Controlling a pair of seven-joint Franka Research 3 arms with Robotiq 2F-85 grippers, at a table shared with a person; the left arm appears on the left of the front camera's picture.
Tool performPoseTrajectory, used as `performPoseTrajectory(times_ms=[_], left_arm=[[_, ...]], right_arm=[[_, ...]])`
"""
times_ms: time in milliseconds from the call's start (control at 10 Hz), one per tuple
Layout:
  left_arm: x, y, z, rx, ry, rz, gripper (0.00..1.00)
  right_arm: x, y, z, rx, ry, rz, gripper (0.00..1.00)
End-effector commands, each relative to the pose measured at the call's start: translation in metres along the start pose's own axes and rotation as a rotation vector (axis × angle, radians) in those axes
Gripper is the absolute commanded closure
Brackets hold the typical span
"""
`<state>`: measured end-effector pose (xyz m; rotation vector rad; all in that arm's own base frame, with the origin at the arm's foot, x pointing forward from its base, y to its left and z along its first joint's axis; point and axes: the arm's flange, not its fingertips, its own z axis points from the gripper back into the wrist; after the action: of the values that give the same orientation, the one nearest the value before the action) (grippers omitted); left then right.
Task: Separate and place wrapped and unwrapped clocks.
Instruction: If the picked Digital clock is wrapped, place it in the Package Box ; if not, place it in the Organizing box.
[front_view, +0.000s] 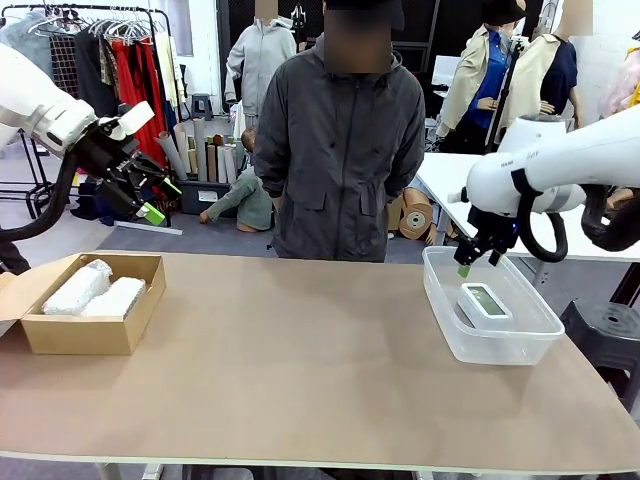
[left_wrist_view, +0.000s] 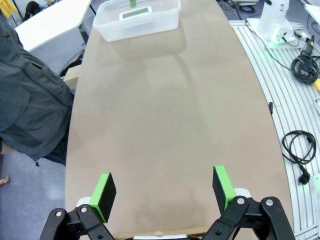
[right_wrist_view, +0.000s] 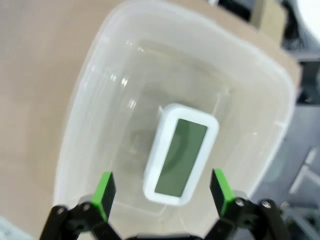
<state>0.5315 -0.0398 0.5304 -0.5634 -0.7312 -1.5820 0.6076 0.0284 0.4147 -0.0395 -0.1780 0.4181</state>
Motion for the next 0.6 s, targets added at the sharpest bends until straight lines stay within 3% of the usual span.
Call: performPoseTrajectory(times_ms=[0, 500], left_arm=[[0.001, -0.002, 0.002, -0.002, 0.001, -0.003, 0.00], [0.001, -0.002, 0.002, -0.002, 0.001, -0.003, 0.00]], right_arm=[[-0.008, 0.009, 0.028, 0.113, -0.059, 0.223, 0.00], [0.001, 0.055, 0.086, 0.410, -0.194, 0.781, 0.00]])
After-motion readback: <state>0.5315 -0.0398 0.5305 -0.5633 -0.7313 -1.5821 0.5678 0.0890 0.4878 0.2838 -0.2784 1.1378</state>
